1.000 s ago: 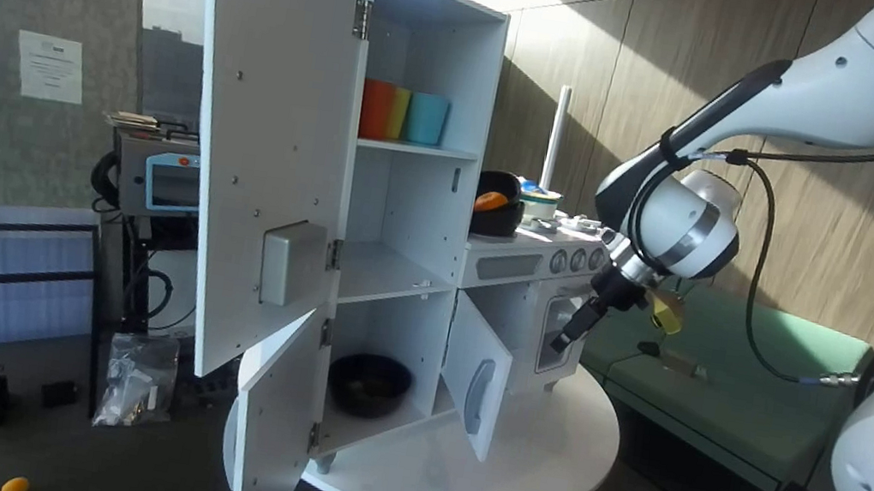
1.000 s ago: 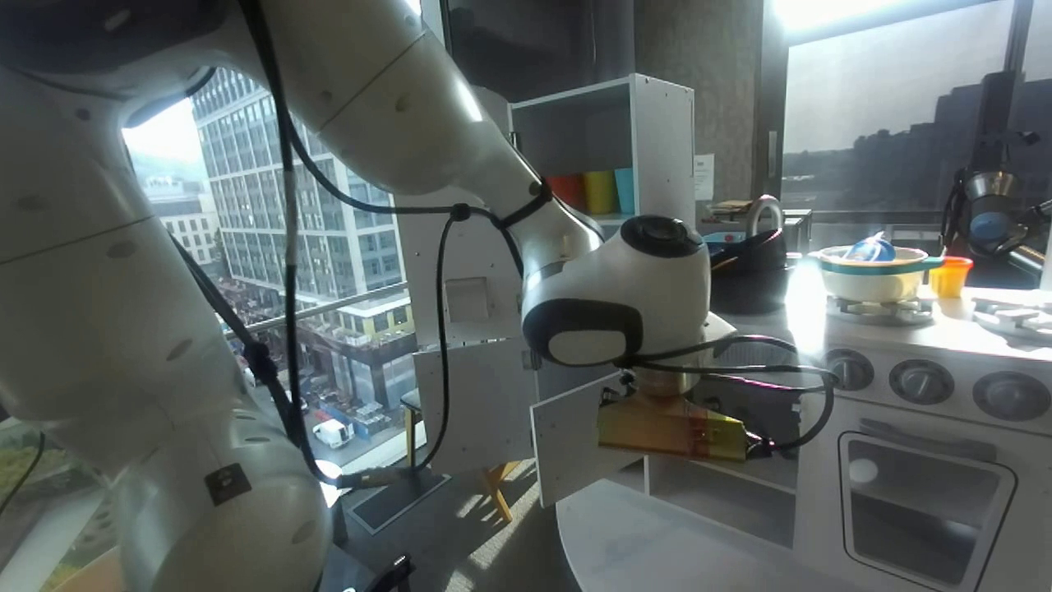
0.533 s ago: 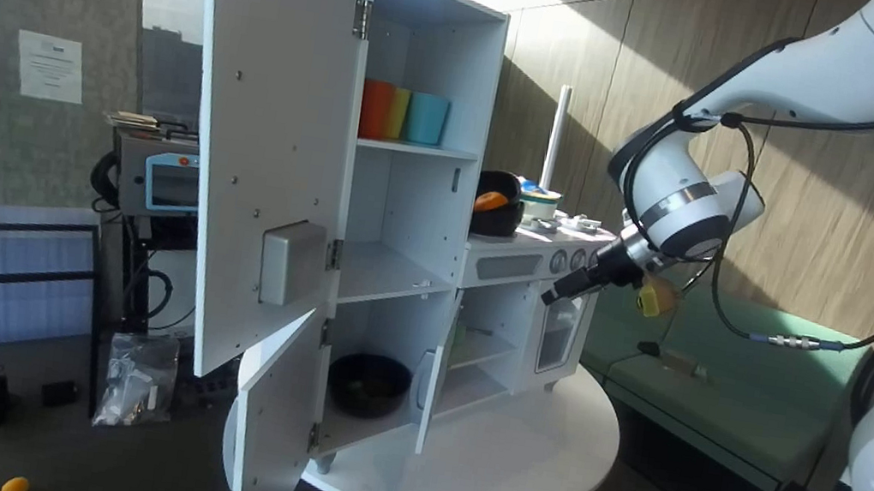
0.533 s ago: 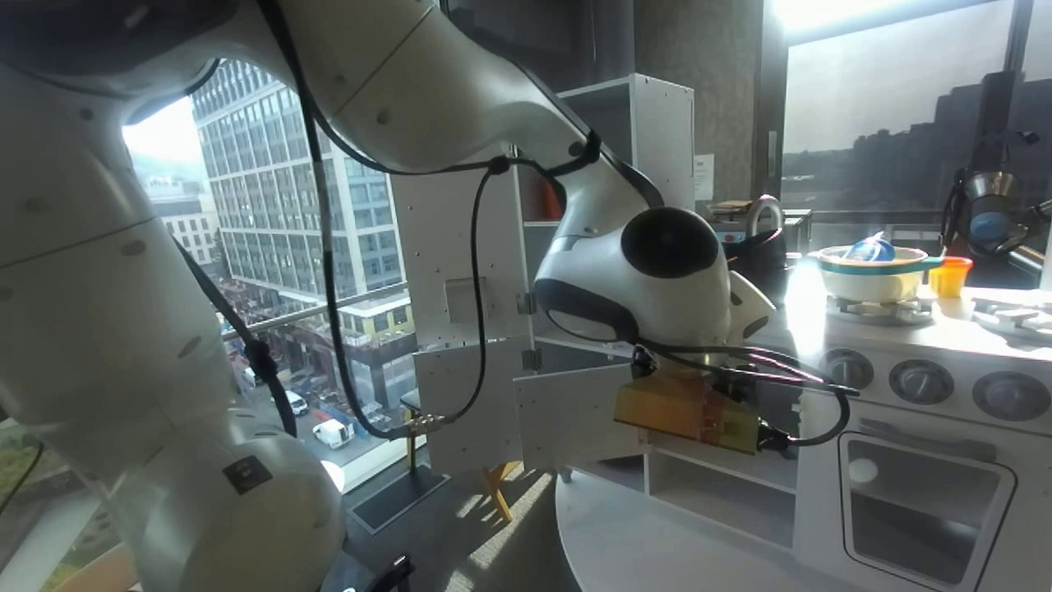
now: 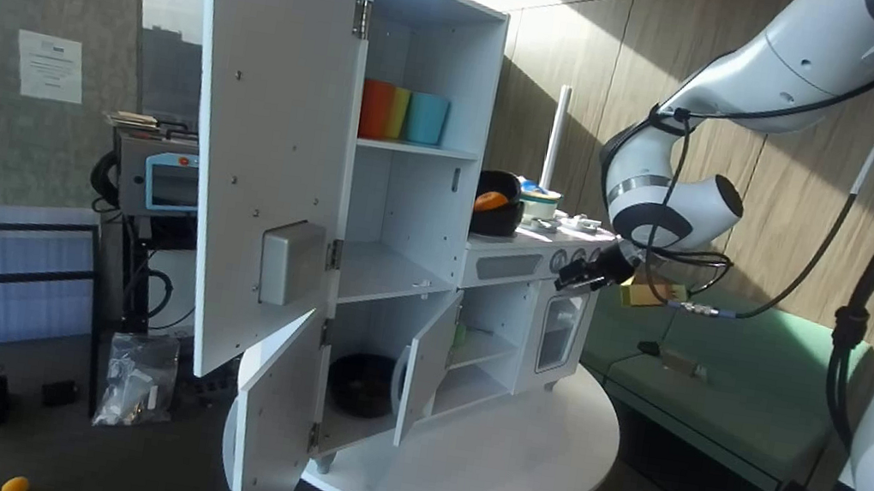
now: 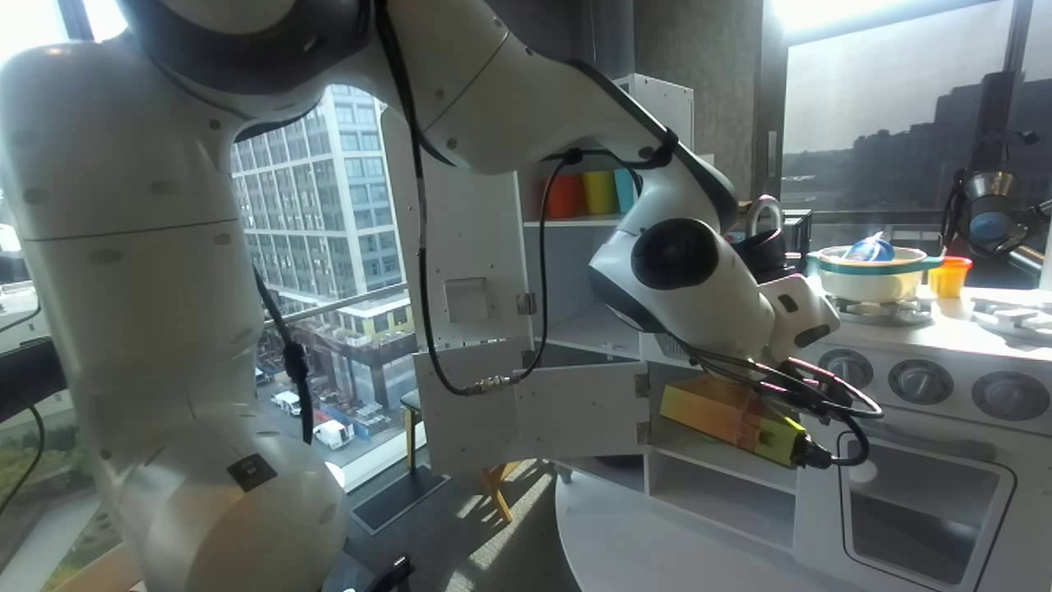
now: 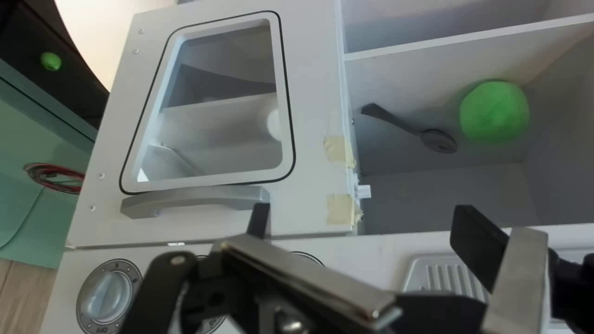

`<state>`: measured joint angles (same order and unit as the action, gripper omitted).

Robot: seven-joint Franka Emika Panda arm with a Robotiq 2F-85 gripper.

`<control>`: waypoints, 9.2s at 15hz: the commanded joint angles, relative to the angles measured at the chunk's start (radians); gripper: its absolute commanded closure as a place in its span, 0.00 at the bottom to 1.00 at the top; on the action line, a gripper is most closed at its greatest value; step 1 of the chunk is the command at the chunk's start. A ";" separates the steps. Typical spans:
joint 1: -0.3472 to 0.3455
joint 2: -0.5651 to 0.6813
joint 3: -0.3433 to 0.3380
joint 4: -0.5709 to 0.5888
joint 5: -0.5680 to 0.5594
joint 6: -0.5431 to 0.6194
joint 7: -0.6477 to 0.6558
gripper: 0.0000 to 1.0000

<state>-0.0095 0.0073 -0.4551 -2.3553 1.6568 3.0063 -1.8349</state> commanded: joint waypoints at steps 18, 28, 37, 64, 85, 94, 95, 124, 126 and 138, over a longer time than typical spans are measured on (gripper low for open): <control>-0.155 0.258 0.016 0.187 -0.449 -0.080 1.167 0.00; -0.124 0.294 -0.031 0.290 -0.692 -0.167 1.559 0.00; -0.152 0.363 -0.043 0.350 -0.705 -0.205 1.611 0.00; -0.221 0.394 -0.062 0.365 -0.667 -0.207 1.499 0.00; -0.229 0.439 -0.012 0.386 -0.556 -0.169 1.373 0.00; -0.241 0.484 -0.011 0.428 -0.534 -0.152 1.375 0.00; -0.243 0.480 -0.004 0.428 -0.527 -0.150 1.361 0.00; -0.283 0.443 -0.043 0.380 -0.457 -0.130 1.184 0.00; -0.305 0.392 -0.024 0.366 -0.411 -0.161 1.092 0.00; -0.262 0.143 -0.054 0.181 -0.430 -0.165 0.813 0.00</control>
<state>-0.2958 0.2596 -0.5224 -2.0725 1.2386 2.8355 -0.9159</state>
